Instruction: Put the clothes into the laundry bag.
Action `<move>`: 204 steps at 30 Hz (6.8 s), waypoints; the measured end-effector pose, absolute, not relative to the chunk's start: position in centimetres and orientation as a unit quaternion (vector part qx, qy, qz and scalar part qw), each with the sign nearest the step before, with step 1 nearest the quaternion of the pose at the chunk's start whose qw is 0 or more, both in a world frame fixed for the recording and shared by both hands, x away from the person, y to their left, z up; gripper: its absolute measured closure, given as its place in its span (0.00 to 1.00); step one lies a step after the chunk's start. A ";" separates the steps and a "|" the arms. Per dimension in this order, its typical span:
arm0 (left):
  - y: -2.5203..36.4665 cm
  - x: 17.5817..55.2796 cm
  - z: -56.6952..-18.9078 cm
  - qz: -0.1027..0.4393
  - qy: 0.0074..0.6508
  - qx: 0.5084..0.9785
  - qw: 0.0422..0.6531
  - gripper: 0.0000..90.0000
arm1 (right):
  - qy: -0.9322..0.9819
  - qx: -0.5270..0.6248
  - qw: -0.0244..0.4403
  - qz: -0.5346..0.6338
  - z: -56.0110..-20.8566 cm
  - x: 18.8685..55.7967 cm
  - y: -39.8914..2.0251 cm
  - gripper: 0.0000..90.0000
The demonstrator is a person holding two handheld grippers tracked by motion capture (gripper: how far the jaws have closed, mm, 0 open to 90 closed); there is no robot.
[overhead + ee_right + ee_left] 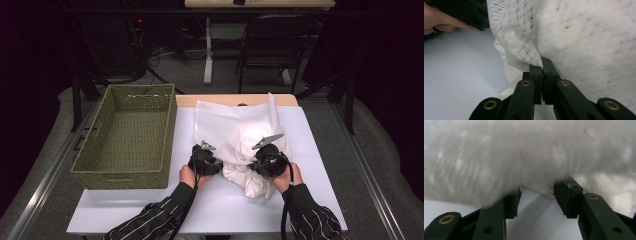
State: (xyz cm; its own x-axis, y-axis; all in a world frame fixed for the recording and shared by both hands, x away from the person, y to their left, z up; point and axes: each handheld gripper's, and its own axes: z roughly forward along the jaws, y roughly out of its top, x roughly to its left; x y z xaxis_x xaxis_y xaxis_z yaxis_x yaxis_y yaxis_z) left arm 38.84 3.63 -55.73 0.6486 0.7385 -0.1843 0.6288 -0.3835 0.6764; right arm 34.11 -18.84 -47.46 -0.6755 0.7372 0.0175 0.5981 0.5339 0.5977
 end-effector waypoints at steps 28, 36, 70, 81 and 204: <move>7.1 33.8 -53.7 0.051 0.364 0.851 0.374 0.69 | 0.862 0.396 0.164 0.270 -47.5 34.2 -18.9 0.99; 5.1 32.8 -54.4 0.050 0.354 0.865 0.352 0.46 | 0.862 0.396 0.156 0.277 -47.4 34.1 -19.0 0.98; 8.8 29.6 -51.8 0.096 0.269 0.903 0.321 0.59 | 0.866 0.385 0.161 0.275 -47.0 33.7 -18.4 0.98; 9.3 30.0 -51.0 0.120 0.280 0.900 0.312 0.45 | 0.864 0.387 0.161 0.279 -46.8 33.7 -18.7 0.98; -2.5 38.0 -53.5 0.143 0.316 0.873 0.344 0.83 | 0.846 0.411 0.146 0.308 -45.9 33.5 -20.5 0.98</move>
